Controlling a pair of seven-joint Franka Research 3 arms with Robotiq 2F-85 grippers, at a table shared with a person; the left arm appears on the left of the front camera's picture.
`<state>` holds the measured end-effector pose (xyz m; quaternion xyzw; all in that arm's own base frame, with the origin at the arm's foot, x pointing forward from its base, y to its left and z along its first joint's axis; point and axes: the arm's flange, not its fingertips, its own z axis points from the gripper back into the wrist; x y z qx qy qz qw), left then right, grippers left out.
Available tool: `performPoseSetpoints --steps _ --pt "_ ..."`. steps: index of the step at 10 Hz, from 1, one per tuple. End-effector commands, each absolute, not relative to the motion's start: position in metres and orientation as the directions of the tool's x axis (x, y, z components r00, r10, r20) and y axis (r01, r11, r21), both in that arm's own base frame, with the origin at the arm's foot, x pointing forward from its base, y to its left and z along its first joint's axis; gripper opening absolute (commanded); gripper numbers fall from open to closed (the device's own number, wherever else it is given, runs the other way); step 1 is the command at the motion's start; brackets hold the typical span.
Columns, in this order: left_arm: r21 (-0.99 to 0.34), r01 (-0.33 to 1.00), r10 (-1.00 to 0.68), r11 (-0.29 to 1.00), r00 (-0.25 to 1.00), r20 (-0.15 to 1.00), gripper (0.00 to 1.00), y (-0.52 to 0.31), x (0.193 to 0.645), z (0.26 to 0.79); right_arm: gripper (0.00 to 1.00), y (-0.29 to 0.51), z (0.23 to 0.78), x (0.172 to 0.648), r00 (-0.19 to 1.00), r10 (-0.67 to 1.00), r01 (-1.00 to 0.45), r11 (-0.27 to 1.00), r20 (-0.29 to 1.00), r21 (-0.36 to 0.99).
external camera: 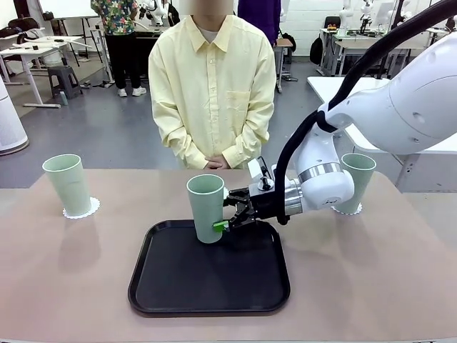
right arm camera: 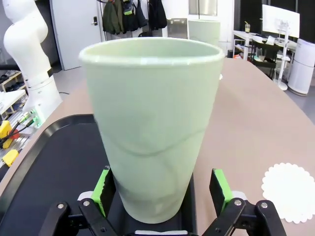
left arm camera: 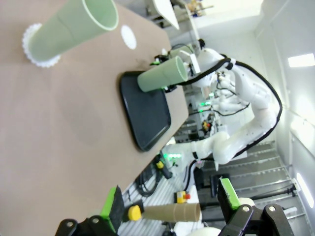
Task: Place coasters on the table and set cups on them.
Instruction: Take one Reusable plastic cup from the Flat Tray and place it on a coaster set by the human.
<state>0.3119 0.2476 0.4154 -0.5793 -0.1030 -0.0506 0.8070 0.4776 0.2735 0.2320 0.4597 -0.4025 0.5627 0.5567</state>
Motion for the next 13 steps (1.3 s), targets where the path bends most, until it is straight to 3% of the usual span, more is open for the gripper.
performPoseSetpoints --steps 1,13 --pt "-0.925 0.202 0.035 0.323 0.974 0.225 1.0 0.249 0.309 0.416 1.0 0.286 0.228 0.486 0.066 0.253 -0.997 -0.033 0.965 0.076" --pt "-0.925 0.202 0.035 0.323 0.974 0.225 1.0 0.249 0.309 0.416 1.0 0.302 0.226 0.487 0.068 0.261 -0.99 -0.105 0.963 0.098"
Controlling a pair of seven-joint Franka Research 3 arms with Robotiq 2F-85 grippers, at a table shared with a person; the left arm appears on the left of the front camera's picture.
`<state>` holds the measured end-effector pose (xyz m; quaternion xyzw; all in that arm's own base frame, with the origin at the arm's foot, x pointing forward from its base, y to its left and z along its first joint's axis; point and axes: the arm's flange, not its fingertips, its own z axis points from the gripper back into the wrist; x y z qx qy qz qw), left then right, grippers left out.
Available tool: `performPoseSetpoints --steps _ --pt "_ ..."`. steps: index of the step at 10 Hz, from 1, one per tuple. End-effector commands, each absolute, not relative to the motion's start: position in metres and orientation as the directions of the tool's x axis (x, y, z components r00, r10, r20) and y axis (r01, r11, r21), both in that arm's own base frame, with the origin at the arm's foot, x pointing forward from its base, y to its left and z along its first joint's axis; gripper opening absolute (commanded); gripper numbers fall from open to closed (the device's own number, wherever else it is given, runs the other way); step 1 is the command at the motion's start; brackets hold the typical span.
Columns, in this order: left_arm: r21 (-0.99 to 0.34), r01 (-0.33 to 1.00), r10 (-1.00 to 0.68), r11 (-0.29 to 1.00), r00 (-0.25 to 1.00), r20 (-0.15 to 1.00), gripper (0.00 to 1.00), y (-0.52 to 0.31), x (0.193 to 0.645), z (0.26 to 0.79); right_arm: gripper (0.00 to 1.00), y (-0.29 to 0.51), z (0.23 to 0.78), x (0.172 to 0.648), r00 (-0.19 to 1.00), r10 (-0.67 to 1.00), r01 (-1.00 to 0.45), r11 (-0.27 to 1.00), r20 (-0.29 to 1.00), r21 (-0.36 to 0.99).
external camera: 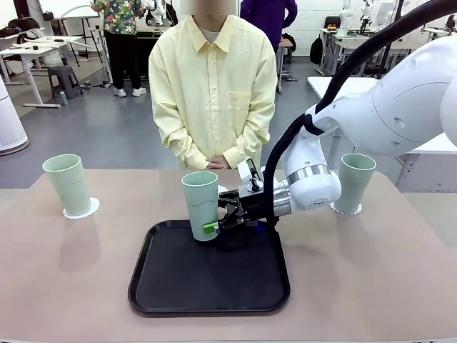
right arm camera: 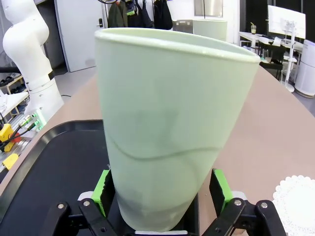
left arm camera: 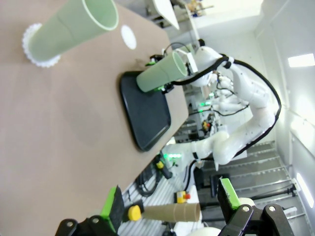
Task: Place coasters on the table and set cups on them.
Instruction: Take one Reusable plastic cup from the Flat Tray and place it on a coaster set by the human.
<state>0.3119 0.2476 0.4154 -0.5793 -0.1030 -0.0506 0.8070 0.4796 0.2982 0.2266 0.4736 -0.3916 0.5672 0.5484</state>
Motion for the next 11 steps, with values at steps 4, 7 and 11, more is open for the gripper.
performPoseSetpoints --steps 4,7,11 --pt "-0.925 0.202 0.035 0.323 0.974 0.225 1.0 0.249 0.309 0.416 1.0 0.308 0.228 0.482 0.061 0.253 -0.982 -0.156 0.966 0.103" --pt "-0.925 0.202 0.035 0.323 0.974 0.225 1.0 0.249 0.309 0.416 1.0 0.313 0.23 0.481 0.05 0.223 -0.975 -0.2 0.974 0.096" --pt "-0.925 0.202 0.035 0.323 0.974 0.225 1.0 0.249 0.309 0.416 0.4 0.313 0.229 0.481 0.021 0.205 -0.968 -0.242 0.979 0.071"
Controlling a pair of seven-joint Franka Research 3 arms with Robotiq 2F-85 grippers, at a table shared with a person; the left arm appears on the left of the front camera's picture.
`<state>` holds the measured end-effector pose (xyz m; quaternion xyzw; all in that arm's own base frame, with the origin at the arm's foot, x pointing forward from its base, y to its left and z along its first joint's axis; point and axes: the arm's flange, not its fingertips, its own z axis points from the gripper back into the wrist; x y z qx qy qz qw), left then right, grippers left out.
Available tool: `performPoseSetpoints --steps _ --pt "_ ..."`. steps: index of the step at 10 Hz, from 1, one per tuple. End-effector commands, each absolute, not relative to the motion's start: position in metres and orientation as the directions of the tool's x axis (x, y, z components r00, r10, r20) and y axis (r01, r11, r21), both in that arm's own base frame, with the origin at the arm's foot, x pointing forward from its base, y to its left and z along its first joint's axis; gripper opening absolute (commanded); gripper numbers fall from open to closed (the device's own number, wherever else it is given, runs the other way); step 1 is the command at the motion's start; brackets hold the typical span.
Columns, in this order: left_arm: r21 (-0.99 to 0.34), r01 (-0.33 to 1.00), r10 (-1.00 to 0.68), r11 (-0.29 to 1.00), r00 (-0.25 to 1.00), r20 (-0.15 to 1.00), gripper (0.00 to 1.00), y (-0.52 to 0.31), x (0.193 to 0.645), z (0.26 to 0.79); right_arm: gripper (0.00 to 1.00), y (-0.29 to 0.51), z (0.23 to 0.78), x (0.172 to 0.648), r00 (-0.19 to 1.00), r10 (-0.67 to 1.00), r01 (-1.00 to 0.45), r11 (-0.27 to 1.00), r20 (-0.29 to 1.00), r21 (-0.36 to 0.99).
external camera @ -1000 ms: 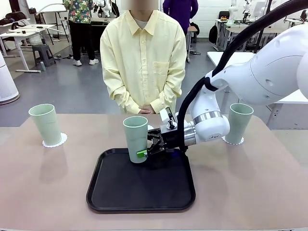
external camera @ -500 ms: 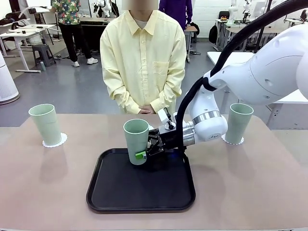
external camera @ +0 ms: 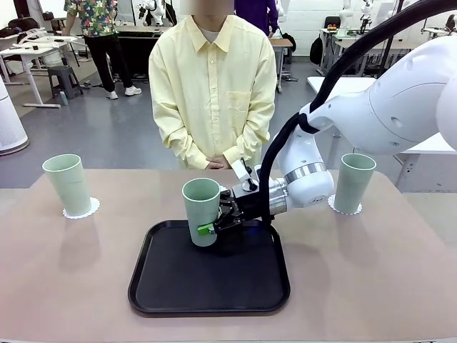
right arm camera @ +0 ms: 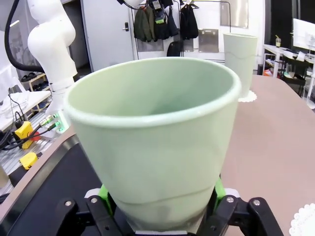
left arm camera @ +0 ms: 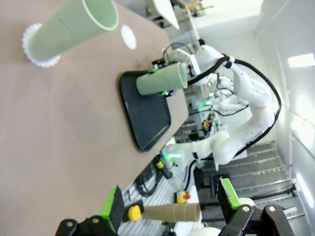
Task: Place coasters on the table and set cups on them.
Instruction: Take one Reusable plastic cup from the Flat Tray and place it on a coaster set by the human.
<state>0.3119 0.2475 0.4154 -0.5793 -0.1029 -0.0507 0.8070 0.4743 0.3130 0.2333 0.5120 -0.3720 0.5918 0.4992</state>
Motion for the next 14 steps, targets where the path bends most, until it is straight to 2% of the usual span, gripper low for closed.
performPoseSetpoints --steps 1,2,3,4,5,9,11,12,14 --pt "-0.925 0.202 0.035 0.323 0.974 0.225 1.0 0.249 0.309 0.416 0.0 0.313 0.229 0.48 0.023 0.205 -0.969 -0.238 0.978 0.072" --pt "-0.925 0.202 0.035 0.323 0.974 0.225 1.0 0.249 0.309 0.416 0.35 0.312 0.23 0.48 0.023 0.207 -0.97 -0.234 0.978 0.072" --pt "-0.925 0.202 0.035 0.323 0.974 0.225 1.0 0.249 0.309 0.416 0.0 0.309 0.234 0.48 0.041 0.219 -0.974 -0.208 0.975 0.087" --pt "-0.925 0.202 0.035 0.323 0.974 0.225 1.0 0.249 0.309 0.416 0.16 0.306 0.242 0.481 0.058 0.215 -0.979 -0.178 0.975 0.098" --pt "-0.925 0.202 0.035 0.323 0.974 0.225 1.0 0.249 0.309 0.416 0.0 0.303 0.26 0.481 0.091 0.211 -0.984 -0.134 0.973 0.121" --pt "-0.925 0.202 0.035 0.323 0.974 0.225 1.0 0.249 0.309 0.416 0.0 0.282 0.344 0.495 0.123 0.211 -0.992 -0.01 0.97 0.128" --pt "-0.925 0.202 0.035 0.323 0.974 0.225 1.0 0.249 0.309 0.416 0.0 0.28 0.358 0.503 0.146 0.243 -0.989 0.022 0.959 0.145" --pt "-0.925 0.202 0.035 0.323 0.974 0.225 1.0 0.249 0.309 0.416 0.0 0.28 0.355 0.501 0.107 0.208 -0.993 -0.026 0.972 0.115" --pt "-0.925 0.202 0.035 0.323 0.974 0.225 1.0 0.249 0.309 0.416 0.0 0.28 0.355 0.501 0.107 0.208 -0.993 -0.026 0.972 0.115"
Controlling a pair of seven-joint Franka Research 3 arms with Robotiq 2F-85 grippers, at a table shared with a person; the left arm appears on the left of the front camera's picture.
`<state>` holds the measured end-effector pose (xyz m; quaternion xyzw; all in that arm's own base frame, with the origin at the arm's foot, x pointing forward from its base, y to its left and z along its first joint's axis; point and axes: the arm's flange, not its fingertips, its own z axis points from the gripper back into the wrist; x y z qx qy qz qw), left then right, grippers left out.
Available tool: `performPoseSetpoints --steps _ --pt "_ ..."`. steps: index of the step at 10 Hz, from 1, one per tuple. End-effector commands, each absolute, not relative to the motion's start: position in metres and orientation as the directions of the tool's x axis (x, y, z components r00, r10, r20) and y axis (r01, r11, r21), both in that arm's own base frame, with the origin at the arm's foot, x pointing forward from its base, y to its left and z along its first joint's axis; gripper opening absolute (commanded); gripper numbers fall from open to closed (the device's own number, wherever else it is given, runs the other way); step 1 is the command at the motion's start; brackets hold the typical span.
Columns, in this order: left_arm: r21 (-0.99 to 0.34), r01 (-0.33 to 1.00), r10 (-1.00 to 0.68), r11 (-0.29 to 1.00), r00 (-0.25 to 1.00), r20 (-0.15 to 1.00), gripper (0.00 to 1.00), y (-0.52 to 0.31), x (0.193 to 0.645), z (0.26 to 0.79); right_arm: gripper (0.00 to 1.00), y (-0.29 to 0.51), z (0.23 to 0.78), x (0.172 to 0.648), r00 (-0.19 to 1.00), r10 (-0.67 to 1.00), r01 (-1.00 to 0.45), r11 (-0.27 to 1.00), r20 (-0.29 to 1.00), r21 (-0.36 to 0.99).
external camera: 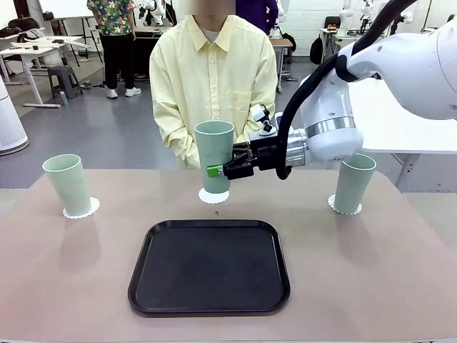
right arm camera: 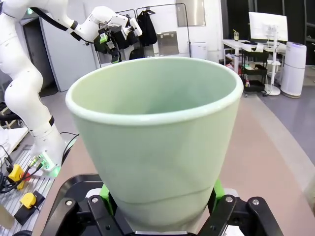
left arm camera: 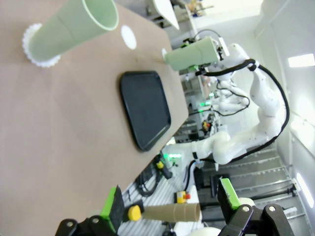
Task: Place coasters on the table and set cups on them.
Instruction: Take one Reusable plastic cup from the Flat Tray and place it on a coaster set by the human.
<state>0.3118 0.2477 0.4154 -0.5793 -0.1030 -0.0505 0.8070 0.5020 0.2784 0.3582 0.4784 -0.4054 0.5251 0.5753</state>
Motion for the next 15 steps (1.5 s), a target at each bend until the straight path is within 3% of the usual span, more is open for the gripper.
performPoseSetpoints --steps 1,9,12,15 --pt "-0.925 0.202 0.035 0.323 0.974 0.225 1.0 0.249 0.309 0.416 0.83 0.277 0.361 0.503 0.117 0.216 -0.993 -0.005 0.969 0.121" --pt "-0.925 0.202 0.035 0.323 0.974 0.225 1.0 0.249 0.309 0.416 0.83 0.269 0.348 0.645 0.062 0.246 -0.963 -0.238 0.967 0.123" --pt "-0.925 0.202 0.035 0.323 0.974 0.225 1.0 0.249 0.309 0.416 0.83 0.284 0.342 0.659 0.035 0.266 -0.958 -0.266 0.963 0.108" --pt "-0.925 0.202 0.035 0.323 0.974 0.225 1.0 0.249 0.309 0.416 0.83 0.273 0.343 0.64 0.029 0.24 -0.966 -0.241 0.97 0.088"
